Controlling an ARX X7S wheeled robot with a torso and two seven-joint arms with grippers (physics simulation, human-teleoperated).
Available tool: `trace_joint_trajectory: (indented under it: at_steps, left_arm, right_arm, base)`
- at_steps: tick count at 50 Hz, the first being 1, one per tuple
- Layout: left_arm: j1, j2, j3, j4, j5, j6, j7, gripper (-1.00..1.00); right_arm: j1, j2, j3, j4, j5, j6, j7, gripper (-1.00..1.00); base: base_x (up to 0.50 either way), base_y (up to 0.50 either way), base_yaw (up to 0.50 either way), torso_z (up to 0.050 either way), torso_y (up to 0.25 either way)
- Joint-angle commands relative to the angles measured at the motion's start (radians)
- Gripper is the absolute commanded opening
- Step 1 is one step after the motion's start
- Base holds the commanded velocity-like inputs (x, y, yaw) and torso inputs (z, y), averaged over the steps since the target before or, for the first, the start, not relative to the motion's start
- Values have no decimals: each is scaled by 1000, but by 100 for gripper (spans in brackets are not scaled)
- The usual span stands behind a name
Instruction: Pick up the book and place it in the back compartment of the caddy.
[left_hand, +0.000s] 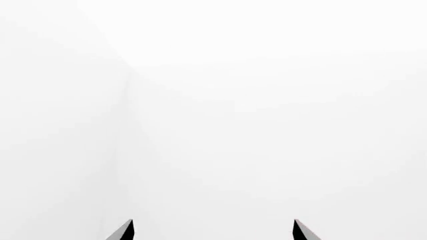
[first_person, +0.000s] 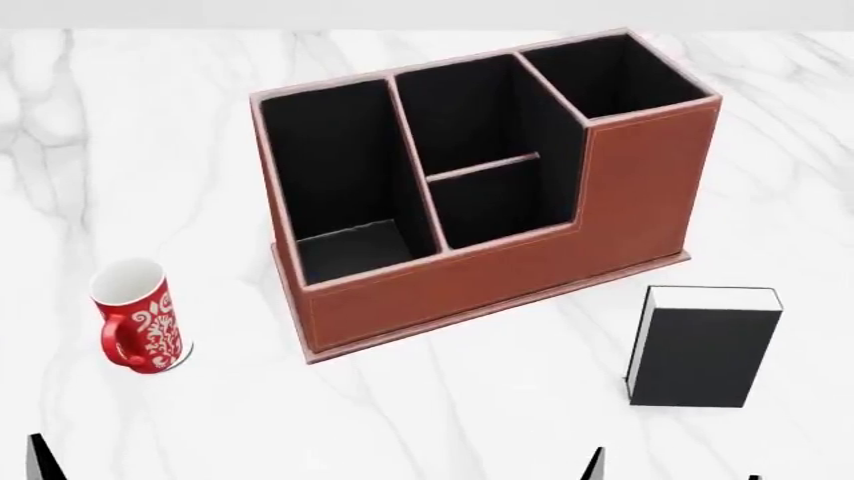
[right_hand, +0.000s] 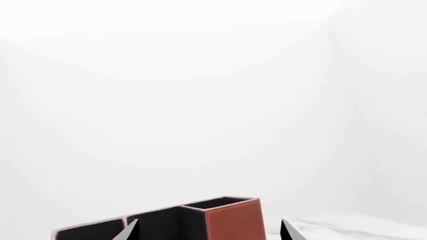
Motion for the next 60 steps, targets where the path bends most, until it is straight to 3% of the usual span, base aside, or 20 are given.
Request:
trace_joint_trajectory:
  at_steps: [1, 60]
  left_arm:
    - [1, -4, -1, -5, 14, 14, -19, 100]
    - [-9, -47, 54, -8, -13, -6, -38, 100]
  right_arm:
    - [-1, 11, -8, -4, 10, 1, 9, 100]
    - [0, 47, -40, -20, 37, 10, 48, 100]
  base:
    - [0, -55, 0, 0, 0]
    - [-30, -189, 0, 0, 0]
